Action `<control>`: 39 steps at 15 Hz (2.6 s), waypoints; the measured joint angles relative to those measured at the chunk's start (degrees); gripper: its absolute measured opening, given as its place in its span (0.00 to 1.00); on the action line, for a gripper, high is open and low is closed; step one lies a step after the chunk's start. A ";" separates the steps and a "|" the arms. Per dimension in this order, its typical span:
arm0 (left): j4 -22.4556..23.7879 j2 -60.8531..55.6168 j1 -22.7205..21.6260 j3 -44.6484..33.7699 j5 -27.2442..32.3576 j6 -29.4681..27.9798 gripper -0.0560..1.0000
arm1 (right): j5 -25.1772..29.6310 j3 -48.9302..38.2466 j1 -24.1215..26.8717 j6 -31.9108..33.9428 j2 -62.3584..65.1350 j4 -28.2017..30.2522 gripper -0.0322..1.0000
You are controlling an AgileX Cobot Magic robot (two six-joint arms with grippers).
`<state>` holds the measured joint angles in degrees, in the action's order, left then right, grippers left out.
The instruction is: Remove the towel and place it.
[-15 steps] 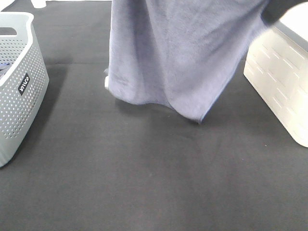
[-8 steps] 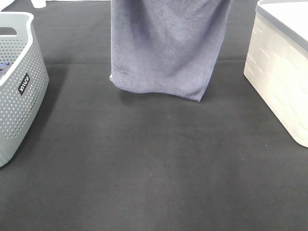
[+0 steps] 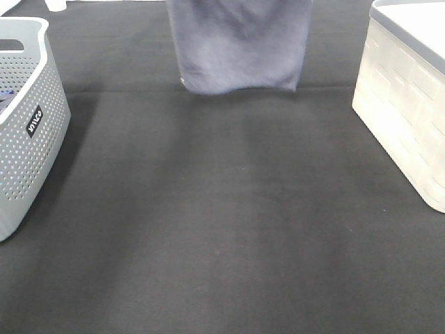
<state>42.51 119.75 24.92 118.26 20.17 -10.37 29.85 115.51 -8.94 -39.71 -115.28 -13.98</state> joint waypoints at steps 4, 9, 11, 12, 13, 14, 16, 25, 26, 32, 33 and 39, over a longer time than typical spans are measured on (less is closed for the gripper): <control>-1.89 3.84 -0.17 0.00 7.10 0.06 0.05 | 0.69 0.34 0.00 -0.92 -4.30 -2.29 0.04; -14.04 6.65 2.69 0.00 30.14 12.38 0.05 | 20.05 -2.69 0.00 -0.92 -6.93 -2.86 0.04; -22.00 6.65 2.75 0.00 39.25 18.74 0.05 | 31.00 -2.69 0.00 -0.86 -6.88 -2.92 0.04; -25.55 6.82 2.69 0.00 44.75 21.31 0.05 | 35.75 -2.69 0.00 -0.86 -6.88 -2.92 0.04; -28.48 6.88 2.58 0.00 48.13 23.43 0.05 | 38.27 -2.69 0.00 -0.74 -6.88 -2.92 0.04; -30.54 7.39 2.58 0.00 48.82 24.47 0.05 | 39.19 -2.69 0.00 -0.11 -6.88 -2.92 0.04; -34.15 7.85 2.58 -1.43 49.05 24.98 0.05 | 39.42 -2.69 0.00 2.35 -6.88 -2.92 0.04; -40.28 4.53 4.13 -13.58 49.33 24.98 0.05 | 39.59 -17.13 -1.60 6.59 -2.23 -1.95 0.04; -40.79 4.53 4.98 -13.75 49.39 24.81 0.05 | 39.53 -19.60 -1.66 7.33 -2.06 -1.32 0.04; -42.00 0.23 6.59 -20.74 49.33 23.38 0.05 | 39.53 -28.19 -1.66 8.71 -0.63 -0.17 0.04; -42.00 -1.09 6.59 -23.43 49.33 23.20 0.05 | 39.53 -28.19 -1.66 9.57 -0.46 -0.29 0.04; -43.89 -4.58 6.76 -35.92 49.16 23.03 0.05 | 39.36 -34.49 -2.86 11.69 0.06 -1.66 0.04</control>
<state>-1.38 115.16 31.68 82.33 69.33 12.66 69.21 81.02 -11.80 -28.02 -115.22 -15.64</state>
